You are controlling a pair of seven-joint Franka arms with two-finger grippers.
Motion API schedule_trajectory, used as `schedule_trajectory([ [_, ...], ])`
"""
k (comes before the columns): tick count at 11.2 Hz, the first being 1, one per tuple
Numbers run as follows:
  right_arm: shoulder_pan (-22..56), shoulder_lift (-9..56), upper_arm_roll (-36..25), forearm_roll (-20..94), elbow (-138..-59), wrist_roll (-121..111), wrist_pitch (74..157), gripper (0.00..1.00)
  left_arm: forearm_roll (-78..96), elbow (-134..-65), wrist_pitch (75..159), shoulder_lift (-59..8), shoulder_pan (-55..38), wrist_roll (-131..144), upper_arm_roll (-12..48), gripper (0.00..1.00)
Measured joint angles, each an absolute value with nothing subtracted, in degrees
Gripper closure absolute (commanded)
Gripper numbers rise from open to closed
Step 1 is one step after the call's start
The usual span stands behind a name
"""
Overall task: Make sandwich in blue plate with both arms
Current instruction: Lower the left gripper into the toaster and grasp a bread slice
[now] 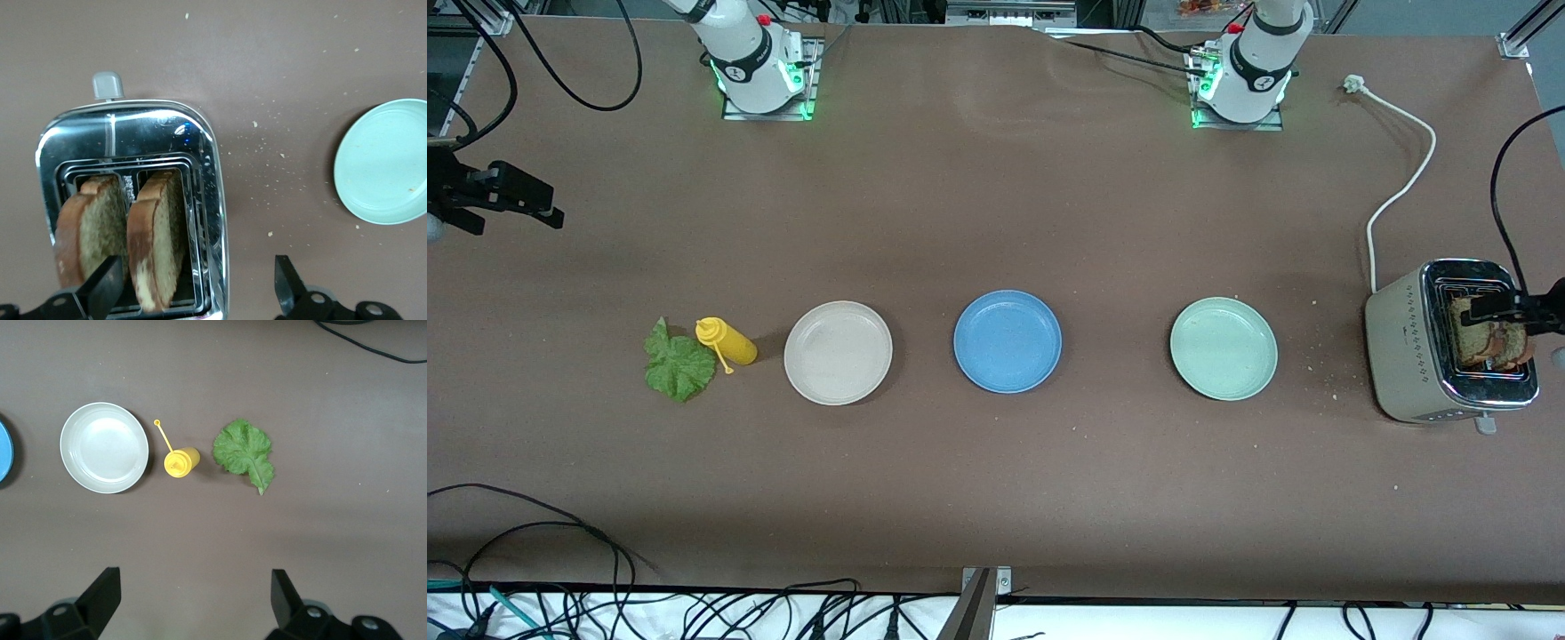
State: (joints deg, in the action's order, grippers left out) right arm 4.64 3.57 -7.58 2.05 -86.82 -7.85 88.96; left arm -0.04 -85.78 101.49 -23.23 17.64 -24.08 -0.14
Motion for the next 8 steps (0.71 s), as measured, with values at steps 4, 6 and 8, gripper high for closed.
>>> schedule_trajectory([
  [4,4.66,3.65,-7.58,2.05,-86.82,-7.85,88.96,0.0,-0.04,-85.72,103.23,-28.75,20.19,-27.29,-0.15,0.62],
  [6,4.66,3.65,-7.57,2.05,-86.82,-7.85,88.97,0.0,-0.04,-85.71,103.24,-29.45,20.95,-28.57,-0.13,0.85],
  [8,4.66,3.65,-7.58,2.05,-86.82,-7.85,88.97,0.0,-0.04,-85.67,102.86,-29.45,21.16,-28.59,-0.12,1.0],
])
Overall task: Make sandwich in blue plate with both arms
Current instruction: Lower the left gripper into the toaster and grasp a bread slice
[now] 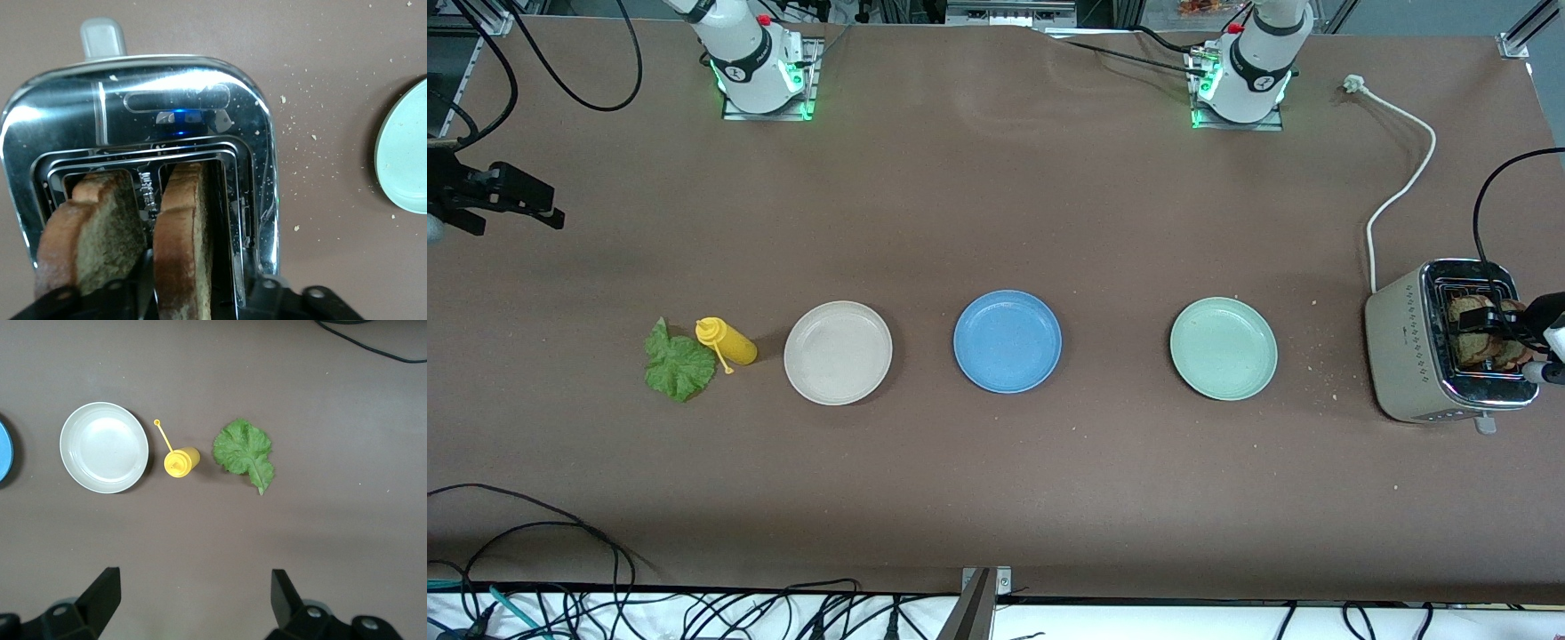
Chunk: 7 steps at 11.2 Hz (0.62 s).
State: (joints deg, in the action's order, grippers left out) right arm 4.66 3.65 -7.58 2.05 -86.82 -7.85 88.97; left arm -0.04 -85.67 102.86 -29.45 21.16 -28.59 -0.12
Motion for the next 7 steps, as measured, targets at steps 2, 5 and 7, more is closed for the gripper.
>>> schedule_trajectory([
  [2,4.66,3.65,-7.58,2.05,-86.82,-7.85,88.97,0.0,-0.04,-85.37,102.33,-29.45,21.32,-28.6,-0.12,1.0],
  [5,4.66,3.65,-7.57,2.05,-86.82,-7.85,88.97,0.0,-0.04,-84.33,100.43,-29.31,21.49,-28.64,-0.1,1.0],
  [7,4.66,3.67,-7.57,2.05,-86.82,-7.85,88.97,0.0,-0.04,-83.51,99.31,-28.17,21.49,-28.64,-0.02,1.0],
])
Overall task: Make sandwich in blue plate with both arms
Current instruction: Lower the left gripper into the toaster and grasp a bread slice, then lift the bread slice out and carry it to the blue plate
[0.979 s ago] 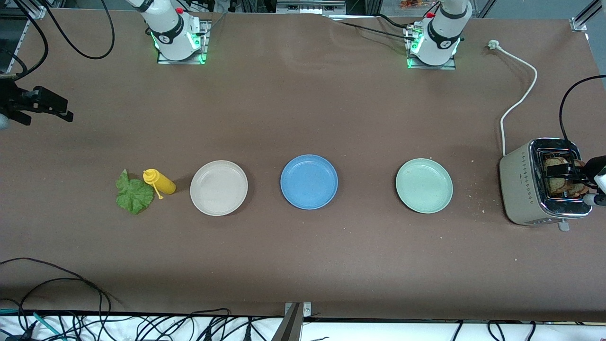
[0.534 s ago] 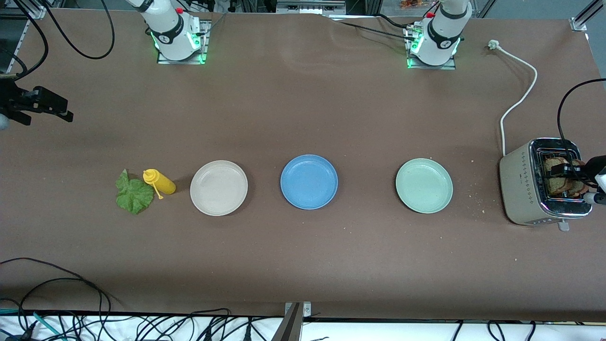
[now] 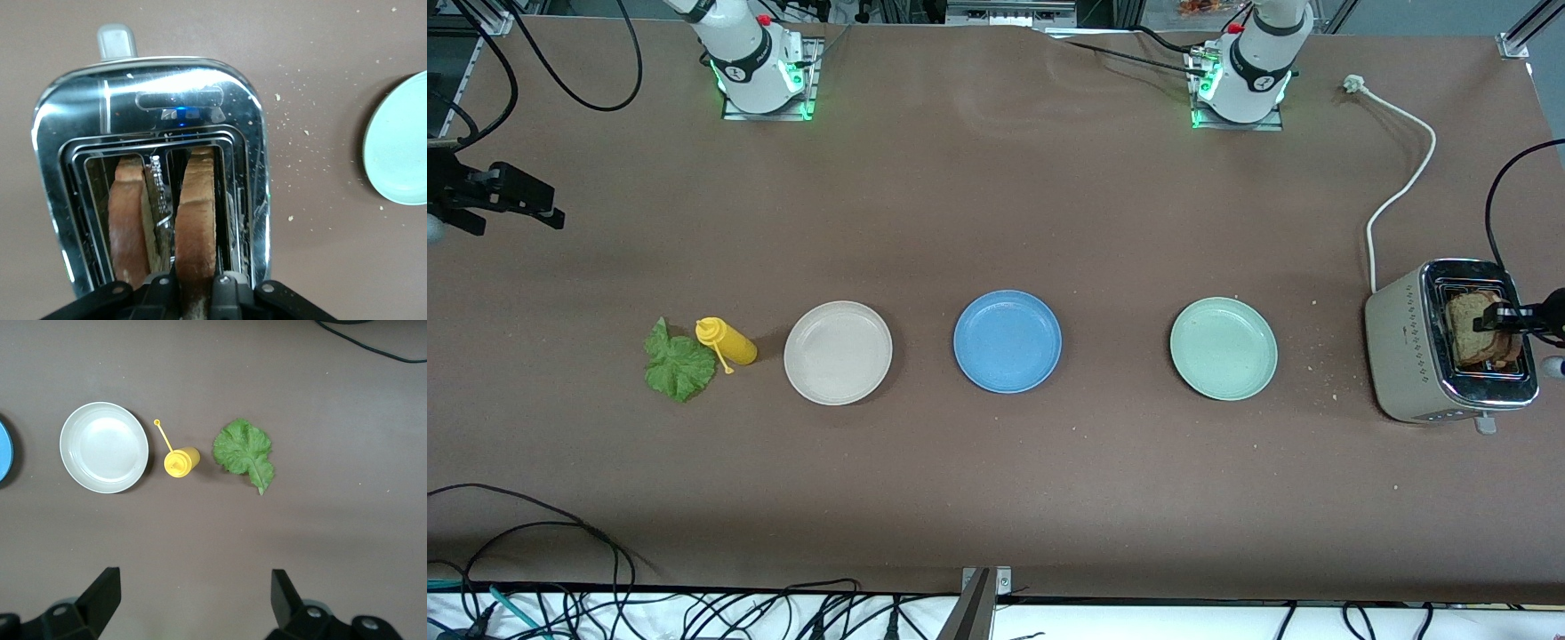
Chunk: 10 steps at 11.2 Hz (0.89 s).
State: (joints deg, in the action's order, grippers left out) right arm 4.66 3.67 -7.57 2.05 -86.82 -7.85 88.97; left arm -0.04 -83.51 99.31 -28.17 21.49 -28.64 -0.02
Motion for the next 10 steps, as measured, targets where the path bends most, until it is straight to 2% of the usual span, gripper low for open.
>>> schedule_trajectory([
  [4,4.64,3.71,-7.58,2.05,-86.82,-7.85,88.97,0.0,-0.04,-78.93,88.56,-23.06,20.55,-28.62,1.43,1.0],
  [7,4.65,3.72,-7.58,2.05,-86.82,-7.85,88.97,0.0,0.91,-73.09,76.8,-22.01,12.72,-26.97,2.07,1.0],
  [10,4.64,3.77,-7.58,2.05,-86.82,-7.85,88.96,0.0,14.44,-72.94,74.63,-22.95,4.98,-19.69,2.34,1.0],
])
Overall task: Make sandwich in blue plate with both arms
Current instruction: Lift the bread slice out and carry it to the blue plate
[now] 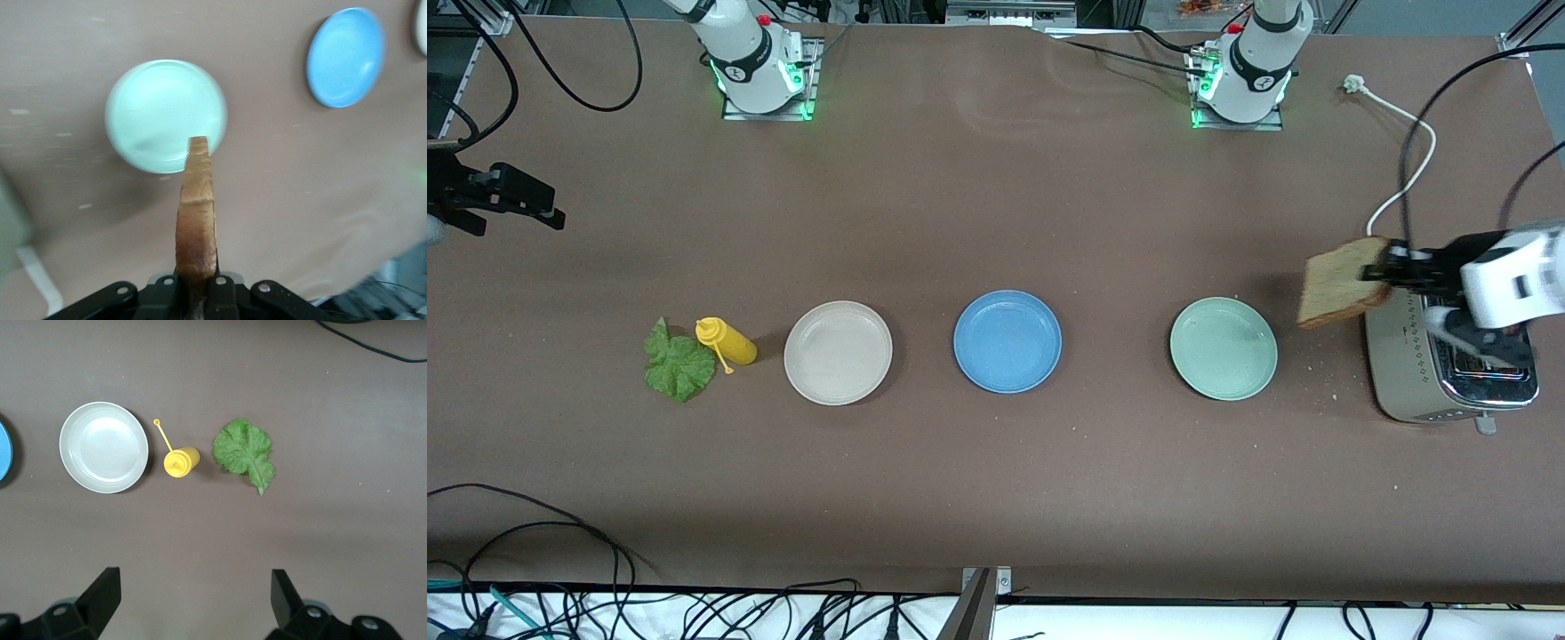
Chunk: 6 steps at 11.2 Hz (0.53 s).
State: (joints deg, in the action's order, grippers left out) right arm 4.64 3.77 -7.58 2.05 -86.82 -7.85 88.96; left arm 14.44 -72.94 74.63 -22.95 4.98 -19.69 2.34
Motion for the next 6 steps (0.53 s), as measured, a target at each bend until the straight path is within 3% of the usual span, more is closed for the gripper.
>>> schedule_trajectory([
  [3,4.65,3.85,-7.59,2.05,-86.81,-7.85,88.97,0.0,30.96,-74.42,76.77,-28.67,-1.57,-7.62,2.46,1.0],
  [6,4.65,3.9,-7.59,2.05,-86.8,-7.85,88.97,0.0,44.95,-74.75,87.17,-36.33,-8.09,-5.55,2.45,1.0],
])
